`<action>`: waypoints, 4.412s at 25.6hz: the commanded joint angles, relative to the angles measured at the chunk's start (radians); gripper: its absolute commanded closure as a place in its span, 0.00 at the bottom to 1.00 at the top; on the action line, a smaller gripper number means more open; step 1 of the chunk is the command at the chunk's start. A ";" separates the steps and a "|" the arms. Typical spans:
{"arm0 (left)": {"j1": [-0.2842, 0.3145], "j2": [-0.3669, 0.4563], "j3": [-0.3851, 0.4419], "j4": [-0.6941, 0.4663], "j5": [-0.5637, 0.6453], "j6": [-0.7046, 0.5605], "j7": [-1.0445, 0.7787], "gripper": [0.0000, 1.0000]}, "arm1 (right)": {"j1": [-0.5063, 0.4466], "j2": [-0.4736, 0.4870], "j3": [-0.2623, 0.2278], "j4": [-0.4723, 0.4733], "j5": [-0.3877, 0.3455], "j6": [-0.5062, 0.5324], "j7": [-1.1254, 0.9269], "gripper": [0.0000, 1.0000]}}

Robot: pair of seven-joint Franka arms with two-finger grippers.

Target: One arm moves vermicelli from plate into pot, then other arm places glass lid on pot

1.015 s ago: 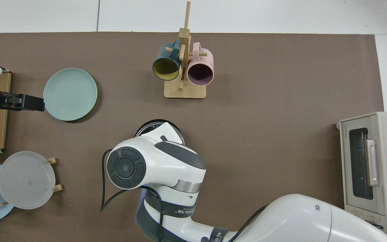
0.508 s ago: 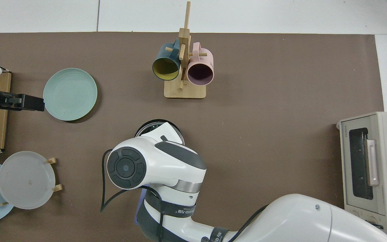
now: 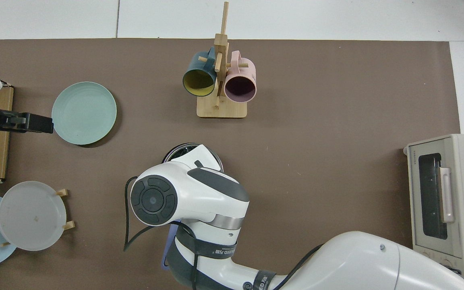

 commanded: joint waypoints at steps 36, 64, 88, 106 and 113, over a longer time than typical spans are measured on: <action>-0.002 0.004 0.004 0.017 -0.006 -0.011 0.002 0.00 | -0.028 0.007 0.013 -0.048 -0.019 0.065 0.025 0.66; -0.002 0.004 0.004 0.017 -0.006 -0.011 0.002 0.00 | -0.045 -0.003 0.017 -0.034 0.014 0.064 0.025 0.00; -0.002 0.004 0.004 0.017 -0.006 -0.012 0.002 0.00 | -0.152 -0.005 -0.027 -0.084 0.093 0.160 0.126 0.98; -0.002 0.004 0.004 0.017 -0.006 -0.012 0.002 0.00 | -0.149 -0.009 -0.021 -0.066 0.092 0.130 0.126 0.97; -0.002 0.004 0.004 0.017 -0.006 -0.012 0.002 0.00 | -0.154 -0.014 0.019 -0.026 0.089 0.041 0.113 0.97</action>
